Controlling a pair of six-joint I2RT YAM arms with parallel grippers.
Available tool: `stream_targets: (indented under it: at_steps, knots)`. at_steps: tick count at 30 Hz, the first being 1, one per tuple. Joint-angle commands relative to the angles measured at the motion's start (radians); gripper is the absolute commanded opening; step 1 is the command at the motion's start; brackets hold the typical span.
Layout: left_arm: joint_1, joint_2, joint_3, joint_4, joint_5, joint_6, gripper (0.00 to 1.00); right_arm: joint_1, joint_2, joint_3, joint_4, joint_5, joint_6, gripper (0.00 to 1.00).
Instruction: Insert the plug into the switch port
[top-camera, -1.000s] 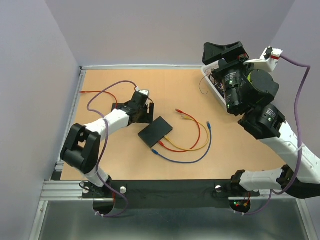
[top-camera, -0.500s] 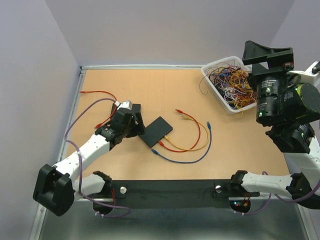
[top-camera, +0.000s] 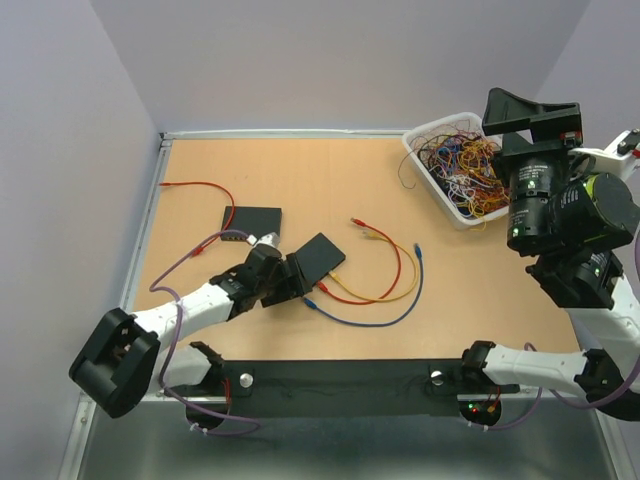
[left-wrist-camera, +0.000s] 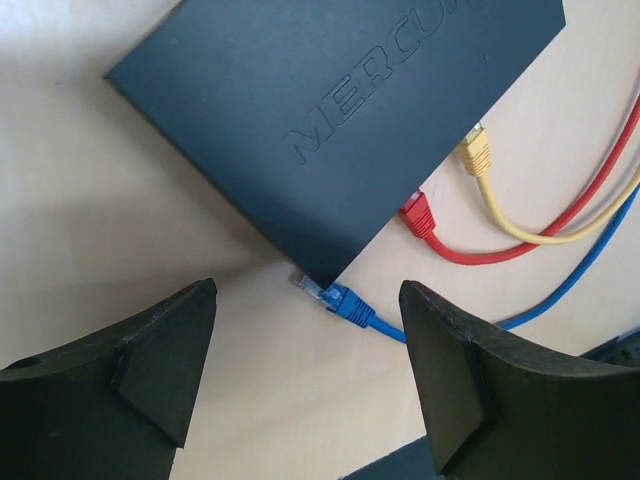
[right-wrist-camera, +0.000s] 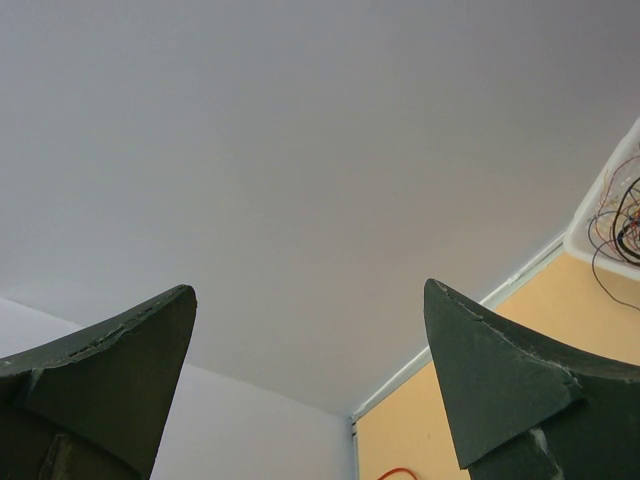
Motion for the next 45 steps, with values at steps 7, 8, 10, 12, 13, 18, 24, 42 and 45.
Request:
stream_targets:
  at_steps: [7,8,10,12,13,18,24,42,45]
  knots:
    - [-0.015,0.116,0.077,0.138,-0.062,-0.034,0.85,-0.002,-0.042,-0.022,0.075,0.068,-0.018,1.0]
    - [-0.015,0.133,0.1,0.14,-0.07,-0.026,0.85,-0.002,-0.045,-0.024,0.08,0.071,-0.025,1.0]
    - [-0.015,0.179,0.127,0.149,-0.07,-0.018,0.85,-0.002,-0.052,-0.027,0.084,0.079,-0.035,1.0]
    - [-0.014,0.213,0.169,0.163,-0.07,-0.003,0.85,-0.003,-0.061,-0.031,0.089,0.091,-0.041,1.0]
    - [-0.012,0.245,0.198,0.166,-0.07,0.002,0.85,-0.002,-0.065,-0.037,0.093,0.097,-0.048,1.0]
    - [0.002,0.336,0.285,0.195,-0.07,0.017,0.85,-0.002,-0.084,-0.038,0.104,0.128,-0.08,1.0]
    - [0.055,0.446,0.417,0.227,-0.039,0.045,0.85,-0.002,-0.105,-0.051,0.118,0.148,-0.104,1.0]
    - [0.175,0.767,0.887,0.178,0.055,0.094,0.85,-0.002,-0.153,-0.126,0.141,0.167,-0.143,1.0]
    - [0.193,0.719,0.895,0.14,0.029,0.124,0.85,-0.003,-0.16,-0.165,0.141,0.09,-0.196,1.0]
